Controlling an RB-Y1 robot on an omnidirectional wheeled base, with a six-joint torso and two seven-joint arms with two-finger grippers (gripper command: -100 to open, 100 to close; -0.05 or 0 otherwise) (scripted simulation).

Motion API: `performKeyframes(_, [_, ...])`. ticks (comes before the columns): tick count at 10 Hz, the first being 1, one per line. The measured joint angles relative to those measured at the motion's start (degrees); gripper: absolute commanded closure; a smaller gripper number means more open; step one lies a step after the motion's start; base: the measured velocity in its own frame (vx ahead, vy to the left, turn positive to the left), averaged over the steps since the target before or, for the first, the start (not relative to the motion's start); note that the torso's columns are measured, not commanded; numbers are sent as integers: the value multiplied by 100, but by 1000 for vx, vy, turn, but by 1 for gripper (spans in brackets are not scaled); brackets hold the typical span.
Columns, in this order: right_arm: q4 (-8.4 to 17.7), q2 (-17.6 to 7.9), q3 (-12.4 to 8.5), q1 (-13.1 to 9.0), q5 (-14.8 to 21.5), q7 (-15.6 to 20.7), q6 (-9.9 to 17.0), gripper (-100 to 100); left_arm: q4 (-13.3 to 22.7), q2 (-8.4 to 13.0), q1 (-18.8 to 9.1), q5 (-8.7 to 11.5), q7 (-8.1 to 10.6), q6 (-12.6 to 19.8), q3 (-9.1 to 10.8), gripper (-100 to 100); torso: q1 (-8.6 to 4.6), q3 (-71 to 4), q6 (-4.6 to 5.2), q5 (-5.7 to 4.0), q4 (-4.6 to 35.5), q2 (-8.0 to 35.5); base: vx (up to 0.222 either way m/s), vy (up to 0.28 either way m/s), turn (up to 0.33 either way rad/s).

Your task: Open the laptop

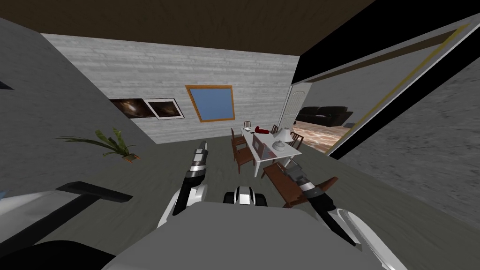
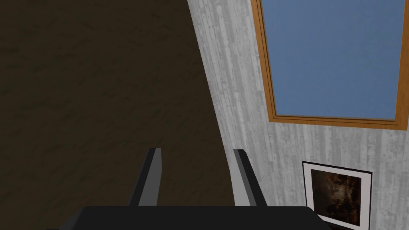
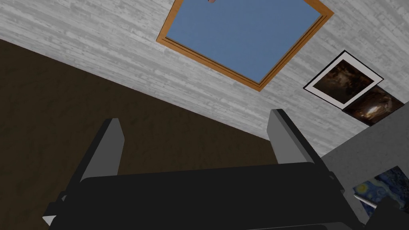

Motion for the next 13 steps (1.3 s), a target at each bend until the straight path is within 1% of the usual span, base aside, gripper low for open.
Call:
performKeyframes(3, [96,57,24,-12,266,398,-10,-100,0,0,-2,0,0,0,0,0,4,30,1,2,13,51,121,30,-3])
performKeyframes(4, [109,91,57,-19,393,519,14,-100,0,0,-2,0,0,0,0,0,7,25,0,1,12,40,168,17,0])
performKeyframes(5, [192,148,46,-14,506,686,-19,-100,0,0,-1,0,0,0,0,0,2,11,0,1,5,17,130,4,2])
performKeyframes(7, [247,235,64,-4,662,945,-43,-100,0,0,-1,0,0,0,0,0,4,17,0,1,8,29,144,17,9])
performKeyframes(10, [438,531,111,-43,987,1452,-70,-100,0,1,-1,0,0,0,0,0,-6,12,0,-2,5,23,175,-20,15])
performKeyframes(12, [465,830,173,-33,1182,1687,-43,-100,0,0,-1,0,0,0,0,0,13,24,0,3,11,41,127,4,16])
performKeyframes(13, [439,992,212,-9,1272,1760,-17,-100,0,0,-2,0,0,0,0,0,17,25,0,5,11,41,95,-5,10])
